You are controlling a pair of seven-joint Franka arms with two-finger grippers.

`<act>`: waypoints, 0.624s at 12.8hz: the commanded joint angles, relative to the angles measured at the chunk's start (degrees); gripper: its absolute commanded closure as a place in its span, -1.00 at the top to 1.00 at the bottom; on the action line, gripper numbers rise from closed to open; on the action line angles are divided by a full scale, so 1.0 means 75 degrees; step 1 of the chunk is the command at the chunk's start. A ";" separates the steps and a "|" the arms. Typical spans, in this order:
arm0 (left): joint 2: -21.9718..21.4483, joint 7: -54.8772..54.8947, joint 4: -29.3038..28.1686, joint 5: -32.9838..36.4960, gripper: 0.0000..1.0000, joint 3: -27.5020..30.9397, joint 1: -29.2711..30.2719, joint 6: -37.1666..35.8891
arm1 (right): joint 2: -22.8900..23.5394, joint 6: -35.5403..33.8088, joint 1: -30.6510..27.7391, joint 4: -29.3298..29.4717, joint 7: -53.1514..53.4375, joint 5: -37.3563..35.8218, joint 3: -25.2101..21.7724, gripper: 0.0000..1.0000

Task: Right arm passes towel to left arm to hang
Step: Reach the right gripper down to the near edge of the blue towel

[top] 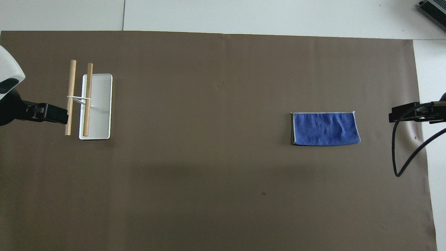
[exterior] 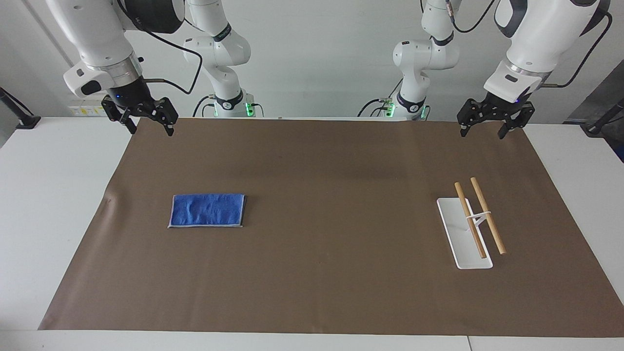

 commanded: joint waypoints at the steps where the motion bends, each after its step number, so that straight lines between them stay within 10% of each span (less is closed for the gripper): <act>1: -0.0133 -0.0005 -0.0094 -0.0068 1.00 0.0068 -0.0081 0.0056 | -0.0650 0.1515 -0.0103 -0.1754 -0.0745 0.0083 0.0032 1.00; 8: -0.0133 -0.0005 -0.0105 -0.0068 1.00 0.0068 -0.0081 0.0114 | 0.0894 0.4201 -0.0781 -0.2872 -0.2231 0.1053 0.0032 1.00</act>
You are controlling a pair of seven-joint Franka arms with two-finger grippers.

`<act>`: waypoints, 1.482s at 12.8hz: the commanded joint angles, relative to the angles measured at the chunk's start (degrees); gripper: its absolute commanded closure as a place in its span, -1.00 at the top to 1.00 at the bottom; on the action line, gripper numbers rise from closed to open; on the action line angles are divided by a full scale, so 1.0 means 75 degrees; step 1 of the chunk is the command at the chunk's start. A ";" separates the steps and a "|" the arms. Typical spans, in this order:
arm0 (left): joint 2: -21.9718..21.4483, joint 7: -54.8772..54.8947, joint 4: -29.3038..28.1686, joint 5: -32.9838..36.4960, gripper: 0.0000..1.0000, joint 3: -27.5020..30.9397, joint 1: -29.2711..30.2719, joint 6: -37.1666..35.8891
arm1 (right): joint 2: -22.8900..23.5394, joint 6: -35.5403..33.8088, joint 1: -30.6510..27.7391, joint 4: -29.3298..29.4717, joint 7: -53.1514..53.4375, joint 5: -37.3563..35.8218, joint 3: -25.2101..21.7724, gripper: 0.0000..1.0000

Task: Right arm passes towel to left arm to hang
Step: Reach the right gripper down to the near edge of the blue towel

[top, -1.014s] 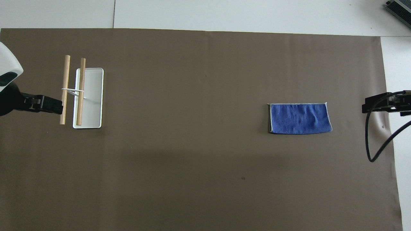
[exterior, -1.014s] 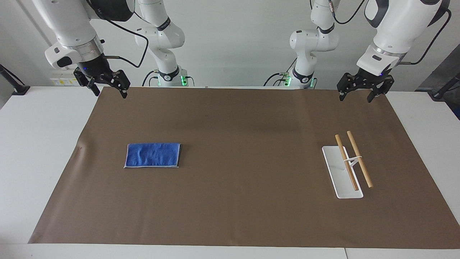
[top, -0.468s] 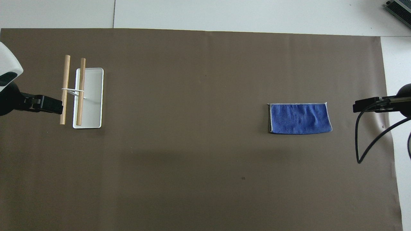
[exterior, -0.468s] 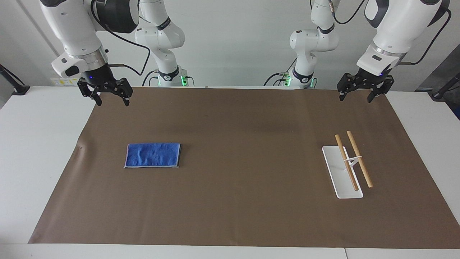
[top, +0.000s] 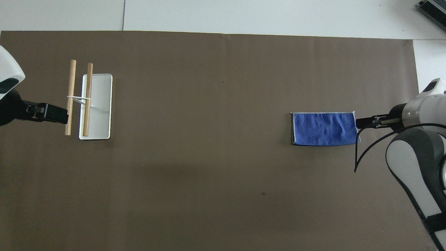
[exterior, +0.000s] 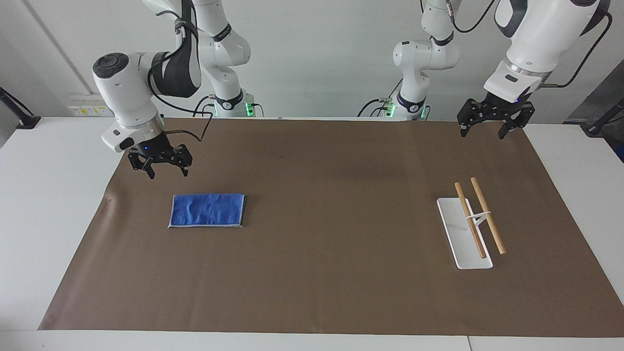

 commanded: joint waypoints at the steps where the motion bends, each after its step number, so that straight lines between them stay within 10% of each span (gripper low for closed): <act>1: -0.0133 -0.0005 -0.0105 -0.0068 1.00 0.0068 -0.0081 0.0111 | 0.0752 0.0788 -0.0520 -0.0040 -0.1098 0.0762 0.0053 1.00; 19: -0.0133 -0.0005 -0.0117 -0.0068 1.00 0.0068 -0.0081 0.0193 | 0.1938 0.3076 0.0404 -0.1025 -0.1359 0.1316 0.0053 1.00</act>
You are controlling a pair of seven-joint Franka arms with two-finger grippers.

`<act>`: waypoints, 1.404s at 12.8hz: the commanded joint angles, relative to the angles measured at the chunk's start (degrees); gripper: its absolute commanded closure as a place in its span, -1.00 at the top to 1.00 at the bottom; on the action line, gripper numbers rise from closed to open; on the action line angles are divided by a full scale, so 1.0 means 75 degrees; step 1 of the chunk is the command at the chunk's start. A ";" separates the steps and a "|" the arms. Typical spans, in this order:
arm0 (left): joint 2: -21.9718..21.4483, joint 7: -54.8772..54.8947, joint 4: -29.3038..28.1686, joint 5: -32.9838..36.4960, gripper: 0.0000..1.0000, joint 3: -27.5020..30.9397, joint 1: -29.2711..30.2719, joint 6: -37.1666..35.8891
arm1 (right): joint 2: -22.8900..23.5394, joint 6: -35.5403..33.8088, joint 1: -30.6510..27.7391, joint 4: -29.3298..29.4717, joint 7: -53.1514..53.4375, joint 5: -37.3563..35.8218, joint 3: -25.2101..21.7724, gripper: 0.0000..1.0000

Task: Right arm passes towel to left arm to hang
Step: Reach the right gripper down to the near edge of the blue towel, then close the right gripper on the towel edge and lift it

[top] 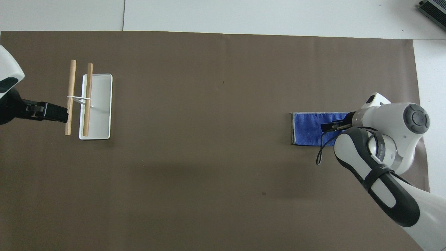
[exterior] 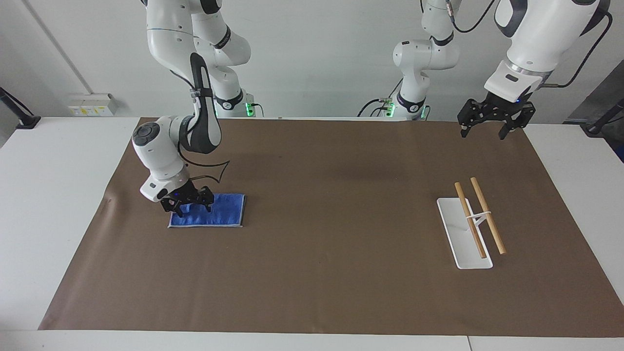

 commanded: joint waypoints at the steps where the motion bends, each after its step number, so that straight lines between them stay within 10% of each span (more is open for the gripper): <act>1: -0.0133 -0.0005 -0.0117 -0.0068 1.00 0.0068 -0.0081 0.0112 | 0.0003 0.0207 -0.0041 -0.0129 -0.0208 0.0202 0.0013 1.00; 8: -0.0133 -0.0005 -0.0117 -0.0115 1.00 0.0068 -0.0081 0.0159 | 0.0097 0.0477 -0.0041 -0.0246 -0.0477 0.0073 0.0001 0.98; 11: -0.0133 -0.0005 -0.0117 -0.0127 1.00 0.0068 -0.0081 0.0159 | 0.0097 0.0453 -0.0041 -0.0246 -0.0408 0.0073 0.0001 -0.83; 18: -0.0133 -0.0005 -0.0117 -0.0186 1.00 0.0068 -0.0081 0.0194 | -0.0218 -0.0679 0.0065 0.0349 0.0073 0.0073 0.0025 -1.00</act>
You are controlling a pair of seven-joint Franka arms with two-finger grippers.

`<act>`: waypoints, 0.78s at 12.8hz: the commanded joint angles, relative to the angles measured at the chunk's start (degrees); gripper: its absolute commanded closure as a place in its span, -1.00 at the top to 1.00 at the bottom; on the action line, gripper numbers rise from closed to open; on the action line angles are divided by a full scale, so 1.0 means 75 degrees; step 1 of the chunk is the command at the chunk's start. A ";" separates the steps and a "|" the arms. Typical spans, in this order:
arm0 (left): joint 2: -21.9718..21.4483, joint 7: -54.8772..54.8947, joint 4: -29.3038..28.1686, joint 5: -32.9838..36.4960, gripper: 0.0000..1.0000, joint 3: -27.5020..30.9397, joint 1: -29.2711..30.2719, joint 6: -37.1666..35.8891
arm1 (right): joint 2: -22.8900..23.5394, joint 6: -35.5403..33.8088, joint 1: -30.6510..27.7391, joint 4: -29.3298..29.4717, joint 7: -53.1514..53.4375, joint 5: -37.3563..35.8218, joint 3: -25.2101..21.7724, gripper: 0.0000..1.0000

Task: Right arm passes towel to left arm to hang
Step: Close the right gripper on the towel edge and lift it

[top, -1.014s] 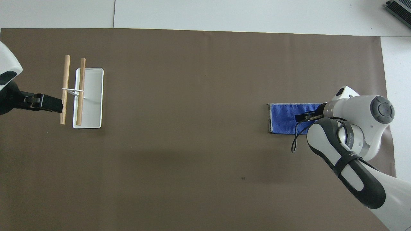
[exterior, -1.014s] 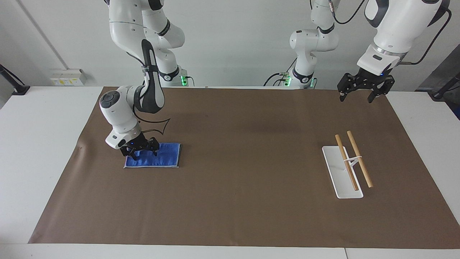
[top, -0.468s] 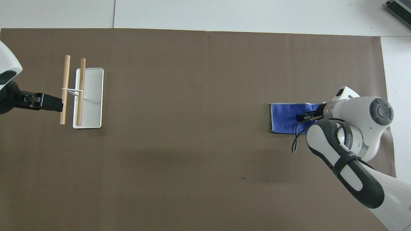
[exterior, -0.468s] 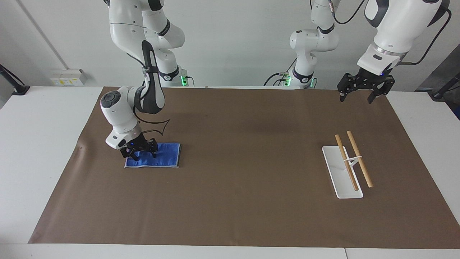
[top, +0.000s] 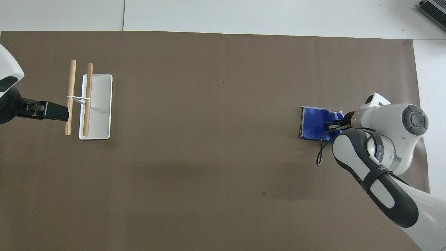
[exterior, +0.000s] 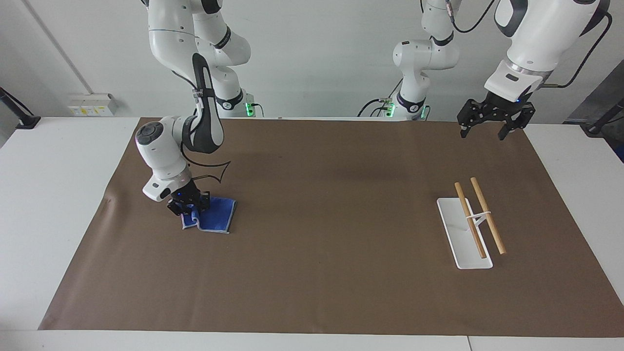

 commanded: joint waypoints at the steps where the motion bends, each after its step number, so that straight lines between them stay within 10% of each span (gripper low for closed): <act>1: -0.0133 -0.0005 -0.0117 -0.0129 1.00 0.0068 -0.0081 0.0118 | -0.0289 -0.1028 0.0033 0.0534 0.0342 0.0074 0.0029 -1.00; 10: -0.0133 0.0065 -0.0117 -0.0645 1.00 0.0068 -0.0081 0.0189 | -0.1286 -0.2823 0.0150 0.1811 0.1652 0.0319 0.0694 -1.00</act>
